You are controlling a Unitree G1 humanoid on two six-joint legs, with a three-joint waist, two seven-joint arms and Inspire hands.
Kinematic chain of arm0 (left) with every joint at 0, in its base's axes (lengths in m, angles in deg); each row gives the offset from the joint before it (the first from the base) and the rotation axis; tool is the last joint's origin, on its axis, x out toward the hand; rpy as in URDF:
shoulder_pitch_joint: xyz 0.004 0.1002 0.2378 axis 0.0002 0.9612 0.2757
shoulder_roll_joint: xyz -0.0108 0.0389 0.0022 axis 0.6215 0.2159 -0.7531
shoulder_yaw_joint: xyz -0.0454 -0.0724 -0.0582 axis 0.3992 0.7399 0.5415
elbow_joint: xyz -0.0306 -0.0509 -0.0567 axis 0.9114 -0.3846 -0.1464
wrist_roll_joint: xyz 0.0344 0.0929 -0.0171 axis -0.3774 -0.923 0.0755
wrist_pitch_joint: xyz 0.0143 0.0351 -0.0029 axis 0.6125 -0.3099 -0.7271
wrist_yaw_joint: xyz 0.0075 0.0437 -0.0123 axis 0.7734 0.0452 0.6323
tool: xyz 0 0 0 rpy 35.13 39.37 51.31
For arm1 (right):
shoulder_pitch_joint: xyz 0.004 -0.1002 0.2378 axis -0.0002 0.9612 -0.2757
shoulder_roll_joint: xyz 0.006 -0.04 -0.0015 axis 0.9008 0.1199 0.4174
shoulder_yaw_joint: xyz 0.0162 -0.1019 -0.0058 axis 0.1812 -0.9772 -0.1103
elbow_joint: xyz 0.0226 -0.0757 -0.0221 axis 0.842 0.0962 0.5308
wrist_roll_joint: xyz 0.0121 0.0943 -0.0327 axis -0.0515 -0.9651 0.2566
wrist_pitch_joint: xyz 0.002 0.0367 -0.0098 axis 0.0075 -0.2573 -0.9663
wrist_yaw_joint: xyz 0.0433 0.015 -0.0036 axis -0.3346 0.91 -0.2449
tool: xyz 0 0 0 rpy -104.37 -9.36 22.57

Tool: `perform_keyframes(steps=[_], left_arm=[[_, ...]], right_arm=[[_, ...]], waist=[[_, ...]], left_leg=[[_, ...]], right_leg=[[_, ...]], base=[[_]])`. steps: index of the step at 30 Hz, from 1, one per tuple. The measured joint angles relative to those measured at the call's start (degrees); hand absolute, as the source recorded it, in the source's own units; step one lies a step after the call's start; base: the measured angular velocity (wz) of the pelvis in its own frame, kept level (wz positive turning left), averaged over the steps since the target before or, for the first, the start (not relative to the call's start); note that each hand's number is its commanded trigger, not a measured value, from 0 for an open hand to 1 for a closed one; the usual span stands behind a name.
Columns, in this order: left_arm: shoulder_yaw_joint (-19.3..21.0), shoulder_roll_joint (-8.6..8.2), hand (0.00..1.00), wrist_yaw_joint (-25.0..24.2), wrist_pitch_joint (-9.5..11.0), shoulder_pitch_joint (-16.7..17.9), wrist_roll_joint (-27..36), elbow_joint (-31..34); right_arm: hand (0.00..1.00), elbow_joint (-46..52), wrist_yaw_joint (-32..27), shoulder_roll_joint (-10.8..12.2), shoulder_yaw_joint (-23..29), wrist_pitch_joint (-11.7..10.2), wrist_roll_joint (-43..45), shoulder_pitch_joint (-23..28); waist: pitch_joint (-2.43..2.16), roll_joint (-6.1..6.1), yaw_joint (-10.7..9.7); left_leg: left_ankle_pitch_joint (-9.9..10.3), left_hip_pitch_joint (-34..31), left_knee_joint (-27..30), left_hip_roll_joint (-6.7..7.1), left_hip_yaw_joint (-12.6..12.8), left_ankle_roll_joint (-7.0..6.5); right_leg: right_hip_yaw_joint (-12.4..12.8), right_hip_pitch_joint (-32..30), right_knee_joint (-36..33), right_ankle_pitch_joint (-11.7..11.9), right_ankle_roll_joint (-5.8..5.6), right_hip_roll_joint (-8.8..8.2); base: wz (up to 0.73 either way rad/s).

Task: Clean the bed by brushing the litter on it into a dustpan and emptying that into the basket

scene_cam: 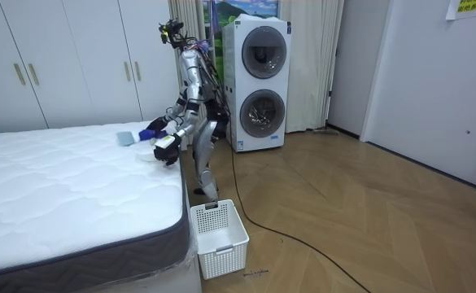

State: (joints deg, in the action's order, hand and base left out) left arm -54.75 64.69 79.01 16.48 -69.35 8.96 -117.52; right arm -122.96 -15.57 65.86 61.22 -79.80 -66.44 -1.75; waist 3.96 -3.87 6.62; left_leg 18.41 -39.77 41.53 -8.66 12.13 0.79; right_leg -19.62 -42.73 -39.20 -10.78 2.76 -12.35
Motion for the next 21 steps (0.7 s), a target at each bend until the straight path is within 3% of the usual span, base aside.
perform_keyframes(steps=[2,11,18,21], left_arm=[[-0.57,-0.01,1.0,-0.01,-0.1,-0.34,0.01,0.06],[-0.8,-0.05,1.0,-0.7,-2.4,-0.19,-1.24,3.49],[-1.05,-0.55,1.0,-0.99,-2.64,-0.68,-1.0,3.14],[-1.04,-0.61,1.0,-1.03,-3.15,-0.68,-1.08,3.19]], right_arm=[[1.0,-2.07,-0.75,-0.7,0.0,0.75,3.02,-0.69],[1.0,-4.84,-1.89,-3.66,-0.03,7.23,16.0,-3.89],[1.0,-7.09,-1.89,-4.03,-0.51,8.68,17.12,-4.27],[1.0,-7.38,-1.89,-4.2,-0.47,8.68,16.23,-3.9]], waist=[[-0.11,-0.86,0.09],[-0.17,-1.15,0.48],[-0.11,-0.98,0.19],[-0.02,-0.36,-0.12]], left_leg=[[-0.11,0.03,-0.07,0.04,-0.69,-0.04],[-0.3,-0.75,-0.22,0.42,-1.44,-0.21],[-0.36,-0.41,-0.4,0.56,-1.24,-0.33],[-0.38,-0.6,-0.18,0.58,-1.18,-0.37]], right_leg=[[-0.91,0.71,0.45,0.1,-0.03,-0.07],[-2.03,0.76,0.22,-0.15,-0.32,-0.61],[-2.5,1.91,0.36,-1.07,-1.17,-0.99],[-2.73,2.06,0.4,-1.31,-1.36,-1.2]], base=[[0.1],[0.07],[0.12],[0.08]])
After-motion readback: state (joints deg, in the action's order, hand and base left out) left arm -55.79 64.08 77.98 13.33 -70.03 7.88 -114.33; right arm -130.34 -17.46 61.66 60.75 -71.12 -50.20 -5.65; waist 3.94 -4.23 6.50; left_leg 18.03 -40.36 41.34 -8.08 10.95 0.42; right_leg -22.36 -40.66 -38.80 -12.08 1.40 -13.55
